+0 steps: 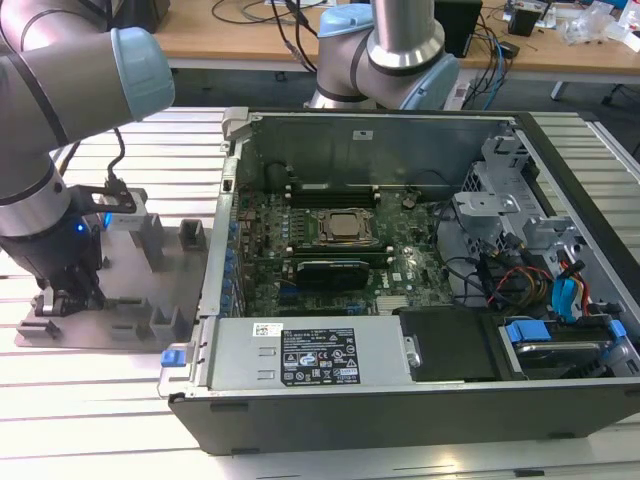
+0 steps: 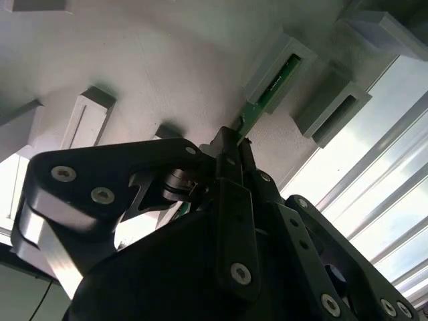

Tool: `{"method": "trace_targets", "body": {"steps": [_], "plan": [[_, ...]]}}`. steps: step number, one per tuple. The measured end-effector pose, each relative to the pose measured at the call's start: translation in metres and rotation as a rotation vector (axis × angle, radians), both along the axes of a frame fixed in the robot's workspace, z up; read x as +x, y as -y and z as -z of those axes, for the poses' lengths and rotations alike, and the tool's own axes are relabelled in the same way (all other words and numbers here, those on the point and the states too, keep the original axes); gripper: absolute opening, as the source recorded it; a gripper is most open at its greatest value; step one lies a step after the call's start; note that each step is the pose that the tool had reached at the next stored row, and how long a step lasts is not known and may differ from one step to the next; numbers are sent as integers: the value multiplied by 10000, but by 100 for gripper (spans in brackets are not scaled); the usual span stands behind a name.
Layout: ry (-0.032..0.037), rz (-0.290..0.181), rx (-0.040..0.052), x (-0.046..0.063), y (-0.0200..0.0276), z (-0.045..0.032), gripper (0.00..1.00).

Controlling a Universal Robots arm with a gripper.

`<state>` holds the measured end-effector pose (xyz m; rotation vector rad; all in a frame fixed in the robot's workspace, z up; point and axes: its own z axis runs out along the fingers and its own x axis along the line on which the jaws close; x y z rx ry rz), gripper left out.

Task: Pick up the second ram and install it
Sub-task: 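Pick up the second ram and move it above second insertion slot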

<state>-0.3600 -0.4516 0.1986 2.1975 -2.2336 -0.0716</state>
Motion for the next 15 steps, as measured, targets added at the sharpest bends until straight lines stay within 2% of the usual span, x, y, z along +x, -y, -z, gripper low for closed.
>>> {"method": "trace_targets", "body": {"steps": [6, 8, 11, 14, 15], "plan": [[5, 1, 5, 0, -1, -1, 14], [2, 1, 2, 0, -1, -83, 14], [0, 1, 0, 0, 0, -256, 14], [1, 1, 1, 0, 0, -327, 14], [2, 0, 1, 0, 0, -401, 14]]}}
